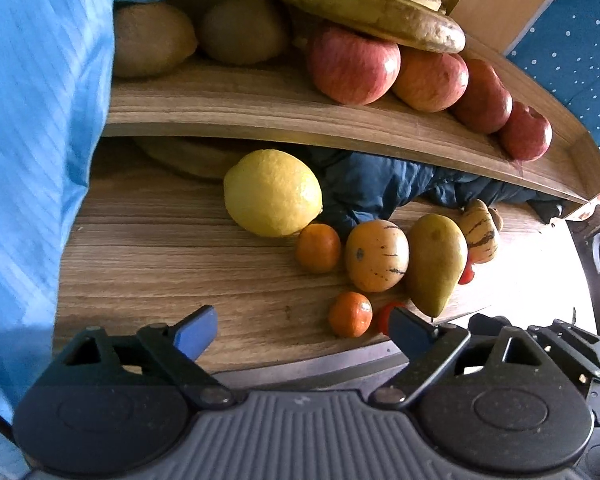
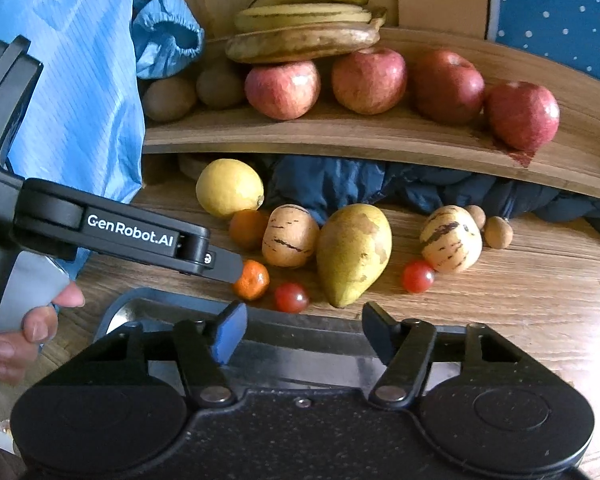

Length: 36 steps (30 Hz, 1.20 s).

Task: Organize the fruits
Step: 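Grasp the small orange with the left tool while the right tool grasps a cherry tomato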

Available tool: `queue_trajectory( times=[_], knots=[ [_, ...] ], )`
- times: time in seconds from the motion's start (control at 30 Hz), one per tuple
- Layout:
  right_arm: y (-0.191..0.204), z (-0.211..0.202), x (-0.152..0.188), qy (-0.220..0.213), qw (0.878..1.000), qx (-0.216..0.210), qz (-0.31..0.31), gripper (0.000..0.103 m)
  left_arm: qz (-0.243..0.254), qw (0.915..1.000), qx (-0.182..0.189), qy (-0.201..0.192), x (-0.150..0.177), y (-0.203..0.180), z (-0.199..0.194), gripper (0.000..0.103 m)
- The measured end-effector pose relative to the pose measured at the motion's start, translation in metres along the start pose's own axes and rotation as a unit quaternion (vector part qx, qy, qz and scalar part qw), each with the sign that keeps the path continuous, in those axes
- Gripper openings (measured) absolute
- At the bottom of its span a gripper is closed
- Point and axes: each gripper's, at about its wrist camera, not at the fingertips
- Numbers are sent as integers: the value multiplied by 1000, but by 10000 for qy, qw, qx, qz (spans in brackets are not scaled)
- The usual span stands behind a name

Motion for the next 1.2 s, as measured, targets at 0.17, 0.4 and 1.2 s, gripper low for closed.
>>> queue_trajectory(
  times=[0.17,0.4,1.2],
  knots=[
    [5,10,-3,130,9999,-40,-14,54,-15,9998,190,107,-2,2,5,87],
    [8,20,-8,247,9997,-54,-16,45,-97,9988,415,253,-6,5,12,74],
    [13,37,-16,422,9990,106,-108,33,-163,9967,647,463,-12,1,23,43]
  ],
)
Point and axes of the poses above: each gripper's, at about its wrist camera, not at the fingertips, and z roughly the way its jaws point, y to its left, x to its underside, and after that the axes turned 1 degree about -z, right-handed
